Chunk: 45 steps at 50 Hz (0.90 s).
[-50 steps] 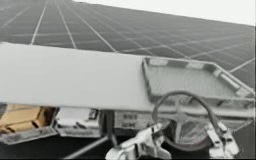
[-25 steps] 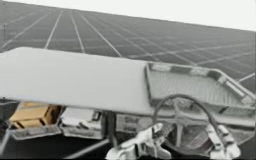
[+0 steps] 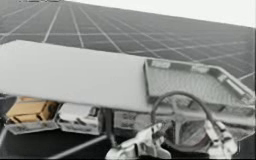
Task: Pick up and drop off the object
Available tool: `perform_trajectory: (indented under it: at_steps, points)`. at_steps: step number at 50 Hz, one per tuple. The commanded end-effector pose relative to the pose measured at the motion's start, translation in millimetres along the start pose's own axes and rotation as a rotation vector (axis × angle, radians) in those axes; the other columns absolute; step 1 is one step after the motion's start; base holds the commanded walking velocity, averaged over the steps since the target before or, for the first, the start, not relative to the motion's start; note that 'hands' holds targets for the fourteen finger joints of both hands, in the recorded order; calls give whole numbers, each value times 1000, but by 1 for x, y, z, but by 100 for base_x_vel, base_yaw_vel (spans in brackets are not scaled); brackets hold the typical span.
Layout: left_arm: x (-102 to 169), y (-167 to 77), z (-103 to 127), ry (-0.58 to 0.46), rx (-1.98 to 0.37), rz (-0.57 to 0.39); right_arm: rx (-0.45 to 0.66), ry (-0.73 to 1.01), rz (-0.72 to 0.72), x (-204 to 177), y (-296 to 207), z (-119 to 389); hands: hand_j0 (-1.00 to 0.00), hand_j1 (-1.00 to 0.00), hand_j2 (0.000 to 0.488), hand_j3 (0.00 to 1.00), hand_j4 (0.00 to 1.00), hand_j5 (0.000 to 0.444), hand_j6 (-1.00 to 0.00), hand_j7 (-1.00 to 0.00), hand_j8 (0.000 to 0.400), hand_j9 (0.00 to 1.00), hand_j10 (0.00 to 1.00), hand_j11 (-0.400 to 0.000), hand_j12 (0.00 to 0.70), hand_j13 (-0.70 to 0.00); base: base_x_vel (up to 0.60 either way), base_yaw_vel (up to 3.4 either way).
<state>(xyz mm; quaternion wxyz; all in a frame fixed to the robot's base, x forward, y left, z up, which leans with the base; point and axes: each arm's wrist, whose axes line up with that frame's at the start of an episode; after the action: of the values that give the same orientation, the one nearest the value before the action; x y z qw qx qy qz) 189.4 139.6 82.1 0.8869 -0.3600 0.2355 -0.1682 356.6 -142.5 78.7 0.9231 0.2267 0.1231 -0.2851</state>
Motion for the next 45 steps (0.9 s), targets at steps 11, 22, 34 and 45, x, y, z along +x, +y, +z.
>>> perform_trajectory:
  at_steps: [11,22,34,45]
  points:
    - [-8,-4,4,-29,25,19,99,-2,91,-5,33,6,0,0,0,1000,1000,0,0,0,0,1000,1000,-400,0,-700,13,190]
    - [-8,-4,4,-29,25,19,99,-2,91,-5,33,6,0,0,0,1000,1000,0,0,0,0,1000,1000,-400,0,-700,13,197]
    - [-8,-4,4,-29,25,19,99,-2,91,-5,33,6,0,0,0,1000,1000,0,0,0,0,1000,1000,-400,0,-700,14,186]
    - [-8,-4,4,-29,25,19,99,-2,91,-5,33,6,0,0,0,1000,1000,0,0,0,0,1000,1000,-400,0,-700,14,180]
